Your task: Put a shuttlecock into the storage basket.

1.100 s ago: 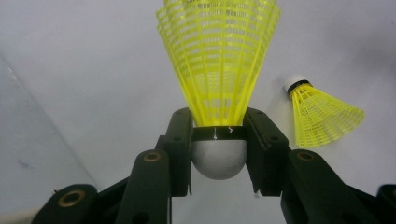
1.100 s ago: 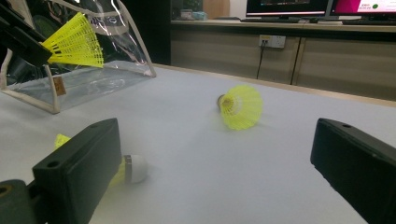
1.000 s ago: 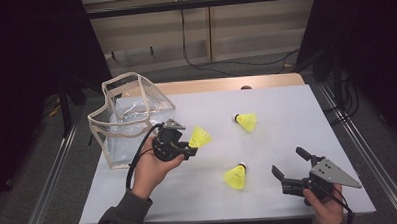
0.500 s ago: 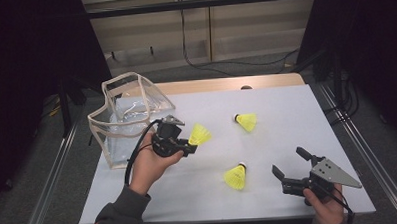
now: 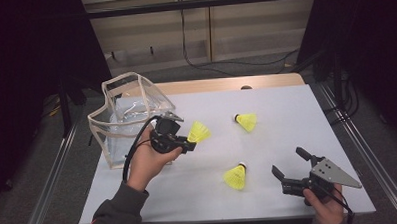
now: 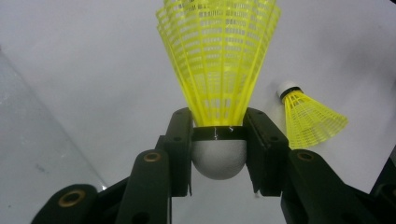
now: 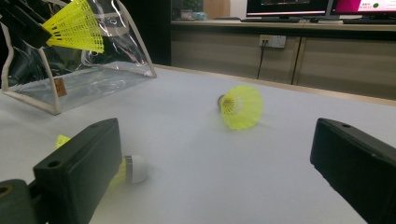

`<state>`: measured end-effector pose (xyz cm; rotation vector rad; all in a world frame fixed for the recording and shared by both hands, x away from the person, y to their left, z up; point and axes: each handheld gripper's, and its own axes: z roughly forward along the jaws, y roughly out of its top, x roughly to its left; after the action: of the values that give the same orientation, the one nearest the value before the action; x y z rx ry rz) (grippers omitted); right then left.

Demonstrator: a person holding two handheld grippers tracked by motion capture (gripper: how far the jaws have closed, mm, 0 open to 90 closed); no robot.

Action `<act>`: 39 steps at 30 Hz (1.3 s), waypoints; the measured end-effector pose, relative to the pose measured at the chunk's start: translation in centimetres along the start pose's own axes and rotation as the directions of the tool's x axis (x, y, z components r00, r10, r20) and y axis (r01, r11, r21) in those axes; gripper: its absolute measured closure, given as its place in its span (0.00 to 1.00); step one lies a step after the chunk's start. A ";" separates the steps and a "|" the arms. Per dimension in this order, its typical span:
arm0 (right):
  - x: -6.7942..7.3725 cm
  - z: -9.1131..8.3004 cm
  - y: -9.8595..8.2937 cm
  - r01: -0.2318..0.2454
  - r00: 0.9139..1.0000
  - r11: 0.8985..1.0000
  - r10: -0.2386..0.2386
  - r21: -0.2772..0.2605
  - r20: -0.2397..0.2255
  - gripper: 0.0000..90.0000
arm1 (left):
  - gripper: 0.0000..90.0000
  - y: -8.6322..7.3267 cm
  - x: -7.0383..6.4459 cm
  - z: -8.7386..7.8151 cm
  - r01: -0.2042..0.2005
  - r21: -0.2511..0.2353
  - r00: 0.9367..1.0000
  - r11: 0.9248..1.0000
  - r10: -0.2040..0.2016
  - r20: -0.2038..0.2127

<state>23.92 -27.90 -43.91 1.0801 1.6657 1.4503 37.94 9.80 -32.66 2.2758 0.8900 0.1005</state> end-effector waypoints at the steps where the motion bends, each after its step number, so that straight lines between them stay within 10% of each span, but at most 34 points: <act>1: 0.0 0.0 0.0 0.000 1.000 1.000 0.000 0.001 0.001 0.02 | 0.72 0.1 0.0 -0.1 -0.002 0.002 1.000 1.000 0.002 0.002; 39: 0.1 0.0 0.0 0.009 1.000 1.000 -0.009 0.002 -0.003 0.02 | 0.72 2.5 0.8 -2.3 0.008 0.021 1.000 1.000 -0.008 -0.003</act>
<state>23.88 -27.86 -43.89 1.0709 1.6721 1.4461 39.31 10.27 -29.51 2.2914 0.9057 0.0919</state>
